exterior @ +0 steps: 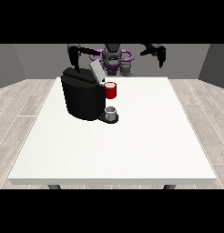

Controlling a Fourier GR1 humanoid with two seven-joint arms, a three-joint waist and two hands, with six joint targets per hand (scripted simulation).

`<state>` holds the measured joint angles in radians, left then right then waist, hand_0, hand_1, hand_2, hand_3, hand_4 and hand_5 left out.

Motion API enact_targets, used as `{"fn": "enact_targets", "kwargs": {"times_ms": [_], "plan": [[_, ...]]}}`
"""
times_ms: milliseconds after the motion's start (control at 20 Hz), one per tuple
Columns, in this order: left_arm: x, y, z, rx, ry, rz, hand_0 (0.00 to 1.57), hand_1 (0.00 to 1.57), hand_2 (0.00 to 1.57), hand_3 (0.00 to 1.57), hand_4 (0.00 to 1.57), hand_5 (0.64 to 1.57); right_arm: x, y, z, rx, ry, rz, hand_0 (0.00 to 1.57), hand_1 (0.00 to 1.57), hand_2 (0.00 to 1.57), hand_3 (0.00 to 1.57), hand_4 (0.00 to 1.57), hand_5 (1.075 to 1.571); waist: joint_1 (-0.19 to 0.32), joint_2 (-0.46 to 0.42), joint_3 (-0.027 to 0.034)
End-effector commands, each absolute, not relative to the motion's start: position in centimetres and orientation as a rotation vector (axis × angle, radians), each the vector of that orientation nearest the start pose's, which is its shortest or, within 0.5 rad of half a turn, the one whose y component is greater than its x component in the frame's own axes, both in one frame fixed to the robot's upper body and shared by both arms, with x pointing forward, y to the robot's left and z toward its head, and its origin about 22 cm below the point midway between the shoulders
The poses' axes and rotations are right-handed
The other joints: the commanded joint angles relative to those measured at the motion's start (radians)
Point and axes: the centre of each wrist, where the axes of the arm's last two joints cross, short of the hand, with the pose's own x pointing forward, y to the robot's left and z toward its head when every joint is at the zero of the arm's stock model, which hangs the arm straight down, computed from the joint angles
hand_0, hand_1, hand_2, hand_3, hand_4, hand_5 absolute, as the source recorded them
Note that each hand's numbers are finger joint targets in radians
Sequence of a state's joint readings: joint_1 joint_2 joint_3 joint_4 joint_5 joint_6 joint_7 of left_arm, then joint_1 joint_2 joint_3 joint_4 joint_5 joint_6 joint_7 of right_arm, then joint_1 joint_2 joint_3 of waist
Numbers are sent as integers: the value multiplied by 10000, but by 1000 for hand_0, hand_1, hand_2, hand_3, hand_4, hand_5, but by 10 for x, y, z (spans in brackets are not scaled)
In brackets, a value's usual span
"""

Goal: Insert the coffee pod into the coffee machine and close the lid

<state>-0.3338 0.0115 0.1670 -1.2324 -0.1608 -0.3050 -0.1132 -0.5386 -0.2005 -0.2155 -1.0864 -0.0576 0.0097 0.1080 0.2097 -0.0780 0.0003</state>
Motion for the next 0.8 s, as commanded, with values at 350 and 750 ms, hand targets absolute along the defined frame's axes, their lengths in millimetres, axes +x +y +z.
{"fn": "enact_targets", "kwargs": {"times_ms": [350,750], "plan": [[294,245,22,-1055,-16879,-3082,0,0,0,0,376,1571,386,-257,59,-655,-15774,987,0,0,0,0,0,1571,89,911,0],[298,259,21,-187,-16909,-2539,0,0,0,0,352,1571,405,-207,101,-365,-15863,2086,0,0,0,0,129,1571,-656,1143,-5]]}}
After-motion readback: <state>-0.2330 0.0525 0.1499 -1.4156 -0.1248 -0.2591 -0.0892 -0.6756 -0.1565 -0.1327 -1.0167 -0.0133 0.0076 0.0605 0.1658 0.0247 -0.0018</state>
